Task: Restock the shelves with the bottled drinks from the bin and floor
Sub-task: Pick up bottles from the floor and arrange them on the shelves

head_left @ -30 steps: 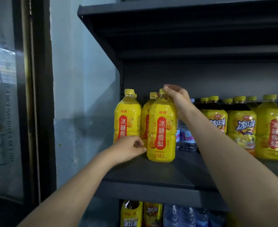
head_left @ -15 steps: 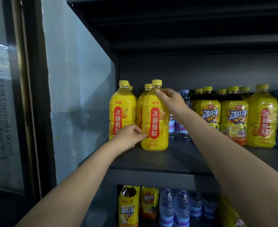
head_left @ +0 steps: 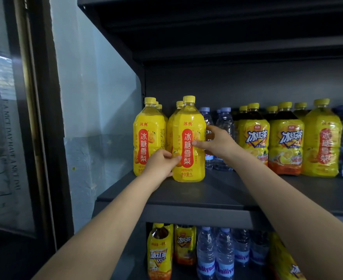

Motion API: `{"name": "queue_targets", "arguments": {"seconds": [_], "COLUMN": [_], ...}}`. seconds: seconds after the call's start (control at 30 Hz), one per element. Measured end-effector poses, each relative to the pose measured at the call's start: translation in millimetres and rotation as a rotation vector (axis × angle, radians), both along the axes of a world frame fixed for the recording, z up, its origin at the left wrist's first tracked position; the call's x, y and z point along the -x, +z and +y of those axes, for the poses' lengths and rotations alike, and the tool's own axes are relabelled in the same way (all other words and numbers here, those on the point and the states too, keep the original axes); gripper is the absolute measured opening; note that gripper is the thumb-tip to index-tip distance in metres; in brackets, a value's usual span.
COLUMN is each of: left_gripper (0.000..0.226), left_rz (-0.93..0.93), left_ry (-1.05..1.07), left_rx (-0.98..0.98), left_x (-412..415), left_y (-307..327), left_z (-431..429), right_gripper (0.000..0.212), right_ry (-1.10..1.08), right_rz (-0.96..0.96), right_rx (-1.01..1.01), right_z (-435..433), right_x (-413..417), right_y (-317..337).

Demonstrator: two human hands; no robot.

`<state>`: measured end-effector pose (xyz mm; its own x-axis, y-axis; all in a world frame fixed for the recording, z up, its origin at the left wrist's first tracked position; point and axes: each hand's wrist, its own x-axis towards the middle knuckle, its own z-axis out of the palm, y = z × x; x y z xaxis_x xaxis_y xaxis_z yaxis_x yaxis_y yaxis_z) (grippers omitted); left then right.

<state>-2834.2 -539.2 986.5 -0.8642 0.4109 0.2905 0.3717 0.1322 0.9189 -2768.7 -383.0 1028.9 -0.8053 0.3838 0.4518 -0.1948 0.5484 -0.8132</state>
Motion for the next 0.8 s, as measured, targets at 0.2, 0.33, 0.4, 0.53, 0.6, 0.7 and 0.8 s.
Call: {"name": "queue_targets", "arguments": {"seconds": [0.2, 0.33, 0.4, 0.53, 0.6, 0.7, 0.8], "left_gripper": [0.037, 0.026, 0.033, 0.039, 0.040, 0.036, 0.035], "left_rz": [0.048, 0.154, 0.237, 0.335, 0.332, 0.328, 0.299], "left_ry": [0.072, 0.160, 0.214, 0.267, 0.251, 0.237, 0.212], "left_rx": [0.016, 0.086, 0.161, 0.263, 0.276, 0.277, 0.228], "left_x": [5.3, 8.6, 7.4, 6.9, 9.8, 14.2, 21.6], "left_y": [-2.3, -2.1, -1.1, 1.3, 2.1, 2.3, 2.0], "left_z": [7.3, 12.3, 12.2, 8.0, 6.8, 3.4, -2.4], "right_gripper": [0.071, 0.074, 0.075, 0.073, 0.073, 0.074, 0.070], "right_ry": [-0.025, -0.070, -0.079, -0.060, -0.044, -0.040, -0.033], "right_rz": [0.007, 0.011, -0.008, -0.038, -0.053, -0.085, -0.096], "right_rx": [-0.008, -0.044, -0.043, 0.030, 0.075, 0.079, 0.068], "right_z": [3.9, 1.2, 0.1, 2.0, 3.0, 0.9, -3.2], "right_x": [10.1, 16.8, 18.4, 18.7, 19.4, 19.6, 21.9], "right_y": [-4.5, -5.1, -2.6, -1.3, -1.7, 1.5, 2.6]}}
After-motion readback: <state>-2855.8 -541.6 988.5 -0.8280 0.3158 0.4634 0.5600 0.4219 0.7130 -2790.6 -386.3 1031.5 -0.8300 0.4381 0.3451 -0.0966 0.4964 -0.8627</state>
